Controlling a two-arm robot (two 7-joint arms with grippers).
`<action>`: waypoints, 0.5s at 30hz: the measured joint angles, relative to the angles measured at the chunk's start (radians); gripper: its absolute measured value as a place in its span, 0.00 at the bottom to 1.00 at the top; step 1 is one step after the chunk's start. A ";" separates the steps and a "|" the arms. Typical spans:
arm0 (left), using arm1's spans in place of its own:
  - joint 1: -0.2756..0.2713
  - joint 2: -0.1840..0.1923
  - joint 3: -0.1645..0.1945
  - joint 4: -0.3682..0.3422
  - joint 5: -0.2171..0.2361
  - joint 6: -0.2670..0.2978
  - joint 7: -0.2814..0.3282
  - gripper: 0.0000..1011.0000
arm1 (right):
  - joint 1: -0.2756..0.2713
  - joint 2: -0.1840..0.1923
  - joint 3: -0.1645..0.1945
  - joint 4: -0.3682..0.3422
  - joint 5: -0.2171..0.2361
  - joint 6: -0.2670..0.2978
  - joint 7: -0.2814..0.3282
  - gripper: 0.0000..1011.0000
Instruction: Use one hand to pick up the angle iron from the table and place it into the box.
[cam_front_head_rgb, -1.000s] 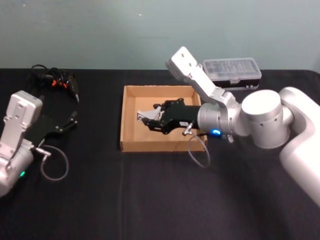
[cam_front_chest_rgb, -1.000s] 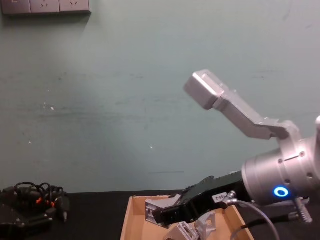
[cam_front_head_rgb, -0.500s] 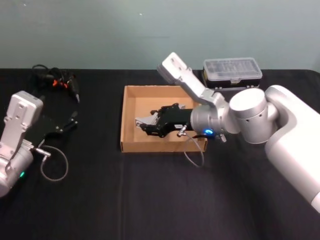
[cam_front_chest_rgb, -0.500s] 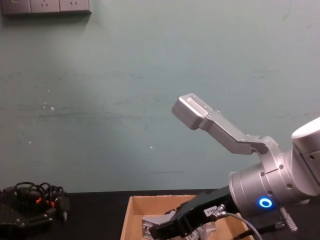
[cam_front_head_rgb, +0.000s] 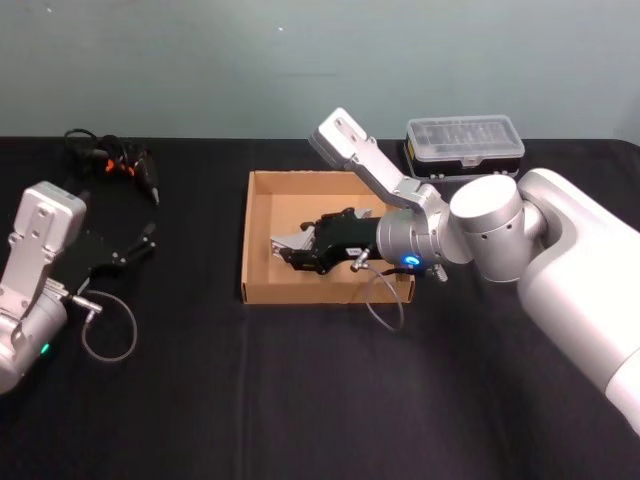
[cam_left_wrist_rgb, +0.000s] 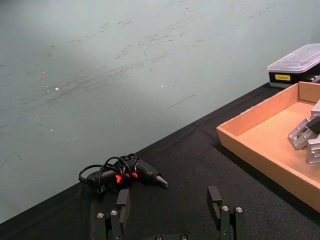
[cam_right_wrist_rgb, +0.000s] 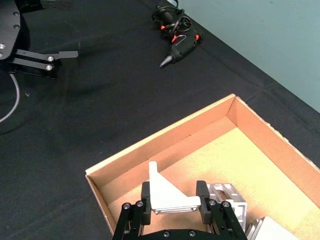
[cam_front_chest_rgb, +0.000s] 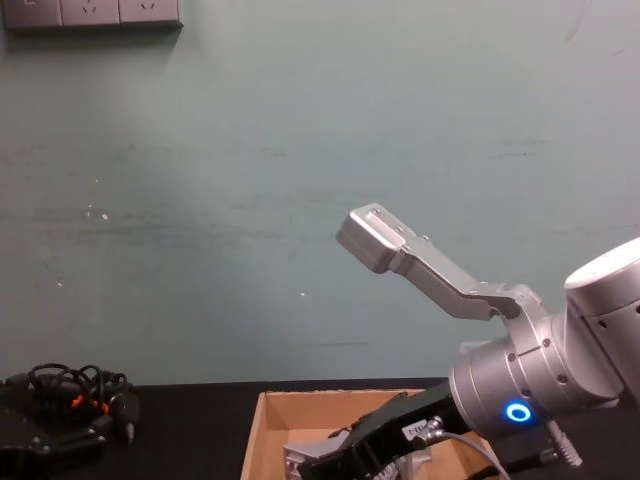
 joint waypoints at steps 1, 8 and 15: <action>0.000 0.000 0.000 0.000 0.000 0.000 0.000 1.00 | 0.002 -0.002 0.000 0.005 -0.001 -0.002 0.001 0.53; 0.000 0.000 0.000 0.000 0.000 0.000 0.000 1.00 | 0.005 -0.007 0.001 0.015 -0.001 -0.006 0.004 0.53; 0.000 0.000 0.000 0.000 0.000 0.000 0.000 1.00 | 0.004 -0.006 0.001 0.012 -0.001 -0.005 0.003 0.64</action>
